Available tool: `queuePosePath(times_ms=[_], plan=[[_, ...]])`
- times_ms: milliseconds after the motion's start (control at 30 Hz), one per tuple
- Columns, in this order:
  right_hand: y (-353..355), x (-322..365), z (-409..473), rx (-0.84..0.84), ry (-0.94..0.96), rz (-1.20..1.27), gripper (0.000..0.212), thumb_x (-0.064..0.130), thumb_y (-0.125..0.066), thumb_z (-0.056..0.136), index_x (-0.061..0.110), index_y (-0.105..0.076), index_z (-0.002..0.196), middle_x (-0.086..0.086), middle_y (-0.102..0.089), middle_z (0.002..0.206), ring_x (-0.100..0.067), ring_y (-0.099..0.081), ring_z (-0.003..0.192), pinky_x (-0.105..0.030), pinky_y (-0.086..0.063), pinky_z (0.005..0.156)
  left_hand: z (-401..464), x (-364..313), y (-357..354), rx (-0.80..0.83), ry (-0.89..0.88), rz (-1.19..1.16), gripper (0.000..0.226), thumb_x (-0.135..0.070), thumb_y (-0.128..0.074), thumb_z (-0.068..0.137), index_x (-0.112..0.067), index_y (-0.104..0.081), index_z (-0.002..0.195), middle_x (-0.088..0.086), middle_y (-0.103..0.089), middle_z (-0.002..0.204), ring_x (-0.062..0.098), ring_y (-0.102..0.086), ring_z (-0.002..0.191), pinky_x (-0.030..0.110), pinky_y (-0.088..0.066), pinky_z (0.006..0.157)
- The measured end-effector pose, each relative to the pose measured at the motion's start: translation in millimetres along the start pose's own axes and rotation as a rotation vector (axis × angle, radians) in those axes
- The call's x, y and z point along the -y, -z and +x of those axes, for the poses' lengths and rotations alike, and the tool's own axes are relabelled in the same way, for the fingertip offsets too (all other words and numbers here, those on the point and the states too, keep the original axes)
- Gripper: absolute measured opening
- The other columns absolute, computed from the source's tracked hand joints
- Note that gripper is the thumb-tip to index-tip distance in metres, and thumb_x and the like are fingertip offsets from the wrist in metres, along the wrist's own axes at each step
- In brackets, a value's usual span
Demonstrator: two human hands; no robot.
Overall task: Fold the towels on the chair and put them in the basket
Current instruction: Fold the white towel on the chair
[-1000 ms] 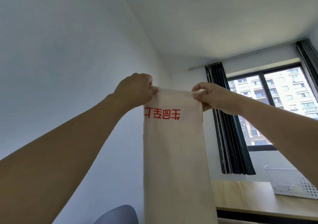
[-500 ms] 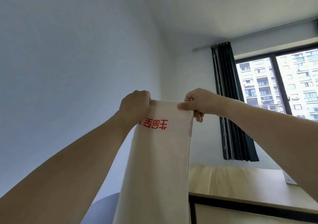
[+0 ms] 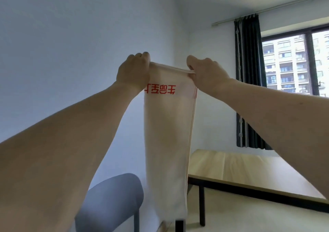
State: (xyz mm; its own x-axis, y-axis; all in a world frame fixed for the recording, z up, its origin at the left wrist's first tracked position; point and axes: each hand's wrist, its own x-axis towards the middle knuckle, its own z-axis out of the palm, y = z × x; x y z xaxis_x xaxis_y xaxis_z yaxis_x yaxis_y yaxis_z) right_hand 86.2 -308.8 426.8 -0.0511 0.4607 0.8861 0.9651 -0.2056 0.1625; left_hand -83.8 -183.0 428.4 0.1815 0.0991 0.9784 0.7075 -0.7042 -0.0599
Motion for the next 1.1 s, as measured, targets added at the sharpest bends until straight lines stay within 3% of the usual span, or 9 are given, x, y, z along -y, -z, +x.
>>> queuePosePath(times_ms=[100, 233, 300, 400, 533, 600, 733, 900, 1100], plan=[[23, 6, -31, 0.096, -0.139, 0.184, 0.011, 0.016, -0.050, 0.092, 0.017, -0.039, 0.090, -0.006, -0.050, 0.076, -0.023, -0.046, 0.063, -0.029, -0.036, 0.051, -26, -10, 33, 0.216, 0.063, -0.189, 0.022, -0.005, -0.040, 0.087, -0.010, -0.053, 0.103, 0.006, -0.059, 0.093, 0.023, -0.053, 0.081, 0.033, -0.044, 0.066], [29, 16, -110, 0.334, -0.334, 0.420, 0.013, 0.012, -0.056, 0.088, 0.012, -0.049, 0.099, -0.012, -0.057, 0.101, -0.029, -0.060, 0.079, -0.040, -0.053, 0.066, -96, -30, 66, 0.640, 0.239, -0.508, 0.016, -0.009, -0.039, 0.086, -0.016, -0.053, 0.088, 0.003, -0.056, 0.091, 0.018, -0.052, 0.080, 0.027, -0.044, 0.064], [26, 25, -162, 0.539, -0.444, 0.550, 0.019, 0.009, -0.059, 0.089, 0.010, -0.050, 0.105, -0.016, -0.060, 0.105, -0.027, -0.063, 0.079, -0.039, -0.057, 0.071, -140, -40, 75, 0.847, 0.351, -0.615, 0.017, -0.004, -0.040, 0.088, -0.011, -0.055, 0.092, 0.007, -0.058, 0.094, 0.018, -0.056, 0.081, 0.026, -0.050, 0.066], [16, 41, -242, 0.849, -0.559, 0.612, 0.018, 0.008, -0.061, 0.090, 0.010, -0.051, 0.105, -0.013, -0.063, 0.098, -0.021, -0.064, 0.074, -0.033, -0.059, 0.071, -212, -52, 78, 1.160, 0.504, -0.673, 0.021, 0.000, -0.041, 0.089, -0.001, -0.057, 0.102, 0.015, -0.063, 0.093, 0.024, -0.063, 0.078, 0.033, -0.057, 0.074], [-10, 62, -323, 1.209, -0.510, 0.476, 0.011, 0.012, -0.060, 0.090, 0.021, -0.055, 0.094, -0.005, -0.067, 0.097, -0.016, -0.068, 0.087, -0.030, -0.058, 0.076, -302, -58, 65, 1.600, 0.613, -0.632, 0.033, -0.003, -0.041, 0.092, 0.005, -0.052, 0.123, 0.016, -0.066, 0.098, 0.025, -0.066, 0.087, 0.035, -0.054, 0.079], [-26, 67, -350, 1.330, -0.521, 0.457, 0.015, 0.010, -0.060, 0.089, 0.019, -0.055, 0.100, -0.004, -0.068, 0.094, -0.016, -0.070, 0.087, -0.030, -0.057, 0.077, -341, -63, 54, 1.718, 0.617, -0.577, 0.031, -0.003, -0.040, 0.094, 0.004, -0.053, 0.121, 0.016, -0.068, 0.101, 0.028, -0.067, 0.095, 0.035, -0.055, 0.081], [-61, 71, -389, 1.481, -0.538, 0.439, 0.021, 0.010, -0.058, 0.090, 0.015, -0.055, 0.109, -0.004, -0.069, 0.093, -0.017, -0.071, 0.088, -0.033, -0.057, 0.083, -407, -65, 24, 1.758, 0.645, -0.525, 0.029, -0.001, -0.041, 0.093, 0.001, -0.057, 0.118, 0.017, -0.070, 0.105, 0.028, -0.070, 0.095, 0.042, -0.056, 0.088], [-114, 68, -412, 1.645, -0.606, 0.473, 0.025, 0.011, -0.052, 0.094, 0.009, -0.056, 0.119, -0.010, -0.071, 0.108, -0.020, -0.071, 0.094, -0.037, -0.055, 0.087, -448, -60, -15, 1.764, 0.682, -0.546, 0.025, -0.002, -0.044, 0.092, -0.003, -0.061, 0.111, 0.017, -0.072, 0.102, 0.027, -0.072, 0.090, 0.043, -0.059, 0.082], [-201, 33, -387, 1.448, -0.668, 0.463, 0.018, 0.013, -0.045, 0.093, 0.009, -0.058, 0.106, -0.006, -0.068, 0.096, -0.017, -0.067, 0.079, -0.033, -0.056, 0.076, -450, -48, -119, 1.432, 0.789, -0.608, 0.013, -0.017, -0.045, 0.090, -0.012, -0.056, 0.095, 0.015, -0.071, 0.095, 0.027, -0.070, 0.083, 0.035, -0.055, 0.071]])
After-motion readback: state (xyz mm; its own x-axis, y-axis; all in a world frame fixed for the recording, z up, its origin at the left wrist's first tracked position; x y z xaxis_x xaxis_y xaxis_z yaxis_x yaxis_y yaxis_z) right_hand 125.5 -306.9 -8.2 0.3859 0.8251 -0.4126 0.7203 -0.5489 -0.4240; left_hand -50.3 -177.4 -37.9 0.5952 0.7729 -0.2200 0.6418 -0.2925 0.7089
